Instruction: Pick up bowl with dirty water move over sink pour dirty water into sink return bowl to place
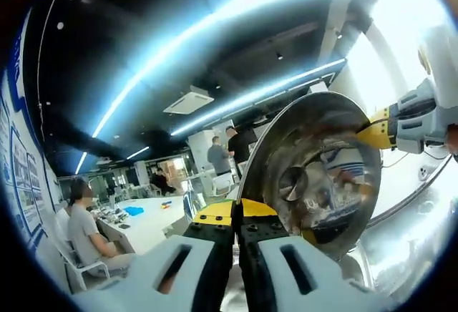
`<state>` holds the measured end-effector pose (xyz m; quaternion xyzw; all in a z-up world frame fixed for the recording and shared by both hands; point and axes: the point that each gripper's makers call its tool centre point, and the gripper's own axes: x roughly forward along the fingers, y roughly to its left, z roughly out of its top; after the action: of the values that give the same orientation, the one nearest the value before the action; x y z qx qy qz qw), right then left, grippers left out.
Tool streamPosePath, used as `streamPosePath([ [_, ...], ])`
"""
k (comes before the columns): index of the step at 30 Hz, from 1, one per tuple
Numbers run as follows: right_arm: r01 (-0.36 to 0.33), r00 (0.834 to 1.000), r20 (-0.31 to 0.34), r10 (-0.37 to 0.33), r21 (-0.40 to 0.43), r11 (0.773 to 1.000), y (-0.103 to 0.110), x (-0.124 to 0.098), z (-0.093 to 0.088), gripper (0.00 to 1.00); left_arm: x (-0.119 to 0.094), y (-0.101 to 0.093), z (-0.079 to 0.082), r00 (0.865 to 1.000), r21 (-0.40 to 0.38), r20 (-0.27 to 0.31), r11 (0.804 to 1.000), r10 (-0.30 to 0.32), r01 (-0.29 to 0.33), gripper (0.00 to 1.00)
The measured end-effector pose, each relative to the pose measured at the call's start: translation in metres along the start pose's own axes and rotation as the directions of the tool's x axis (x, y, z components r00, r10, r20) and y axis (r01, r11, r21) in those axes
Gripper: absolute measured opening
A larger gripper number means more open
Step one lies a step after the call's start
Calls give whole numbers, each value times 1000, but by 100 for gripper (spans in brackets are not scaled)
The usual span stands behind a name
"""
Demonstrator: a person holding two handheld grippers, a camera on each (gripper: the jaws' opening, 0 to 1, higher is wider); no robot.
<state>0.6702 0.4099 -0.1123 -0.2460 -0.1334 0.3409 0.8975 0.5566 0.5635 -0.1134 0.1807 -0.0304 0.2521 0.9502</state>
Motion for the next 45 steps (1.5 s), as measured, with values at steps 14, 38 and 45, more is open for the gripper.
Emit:
streamPosePath([
  [14, 28, 983, -180, -21, 38, 999, -52, -39, -29, 0, -1, -61, 25, 983, -21, -73, 986, -167, 166, 0],
  [38, 107, 841, -539, -40, 94, 990, -157, -155, -115, 0, -40, -222, 64, 858, -112, -187, 878, -479, 466, 0],
  [45, 125, 764, -646, -2, 146, 981, -177, -196, -148, 0, -61, -269, 63, 785, -141, -245, 822, -568, 551, 0],
])
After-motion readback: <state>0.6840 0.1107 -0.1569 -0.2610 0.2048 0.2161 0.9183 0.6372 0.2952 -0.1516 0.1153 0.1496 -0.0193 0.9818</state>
